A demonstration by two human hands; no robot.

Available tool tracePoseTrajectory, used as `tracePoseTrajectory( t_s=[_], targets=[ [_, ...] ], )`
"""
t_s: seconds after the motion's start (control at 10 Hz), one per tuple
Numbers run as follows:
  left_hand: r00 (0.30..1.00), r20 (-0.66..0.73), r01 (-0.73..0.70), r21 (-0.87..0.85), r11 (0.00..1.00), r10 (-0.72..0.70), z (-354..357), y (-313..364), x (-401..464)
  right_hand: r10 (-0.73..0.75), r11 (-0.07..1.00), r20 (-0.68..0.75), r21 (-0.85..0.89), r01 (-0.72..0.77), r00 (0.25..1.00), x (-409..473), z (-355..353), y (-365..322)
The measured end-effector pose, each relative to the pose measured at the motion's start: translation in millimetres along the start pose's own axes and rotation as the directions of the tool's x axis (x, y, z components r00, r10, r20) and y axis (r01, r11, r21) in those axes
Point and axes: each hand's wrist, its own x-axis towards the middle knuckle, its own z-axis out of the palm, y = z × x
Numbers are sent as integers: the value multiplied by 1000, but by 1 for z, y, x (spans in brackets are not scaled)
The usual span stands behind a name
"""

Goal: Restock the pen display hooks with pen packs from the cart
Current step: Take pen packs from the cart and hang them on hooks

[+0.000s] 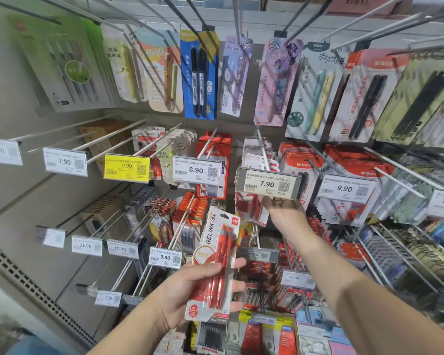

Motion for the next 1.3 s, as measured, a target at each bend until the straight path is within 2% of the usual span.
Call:
tracePoseTrajectory(
  t_s=[0.1, 0.2, 0.3, 0.4, 0.5, 0.6, 0.8, 0.9, 1.0, 1.1, 1.3],
  targets=[
    [1000, 12, 15, 12, 1000, -15, 2, -1, 1, -99, 978, -44, 181, 105, 994, -19, -1, 1],
    [1000, 26, 13, -3, 1000, -13, 5, 0, 2, -120, 972, -237, 172, 163, 964, -25, 0, 12],
    [997, 73, 16, 1, 1000, -16, 12, 2, 3, -50, 974, -315, 197, 117, 948, -40, 2, 17],
    [996, 88, 27, -10, 1000, -26, 14, 0, 5, -20, 976, -215, 209, 66, 976, -50, 7, 21],
    [990, 137, 24, 6, 1000, -24, 20, 0, 6, 18, 932, -5, 362, -15, 1000, -63, 11, 19],
    [980, 200, 12, 42, 999, -20, 24, -3, 9, 21, 842, 160, 530, -104, 987, -69, 13, 15],
    [979, 198, 39, 49, 998, -48, 23, -8, 14, -49, 844, 177, 534, -54, 983, -72, 10, 6],
    [993, 116, -32, 85, 996, 22, 23, -3, 18, -86, 888, 94, 458, 34, 992, -68, 8, 4],
    [992, 48, -123, 278, 953, 114, 31, 7, 21, -132, 884, 51, 458, 94, 990, -68, 5, -1],
    [969, -49, -189, 486, 853, 242, 45, 20, 27, -163, 869, 38, 479, 125, 986, -70, 4, -6],
    [887, -55, -352, 565, 747, 459, 54, 38, 41, -229, 875, 37, 445, 190, 973, -73, 4, -10]
  ],
)
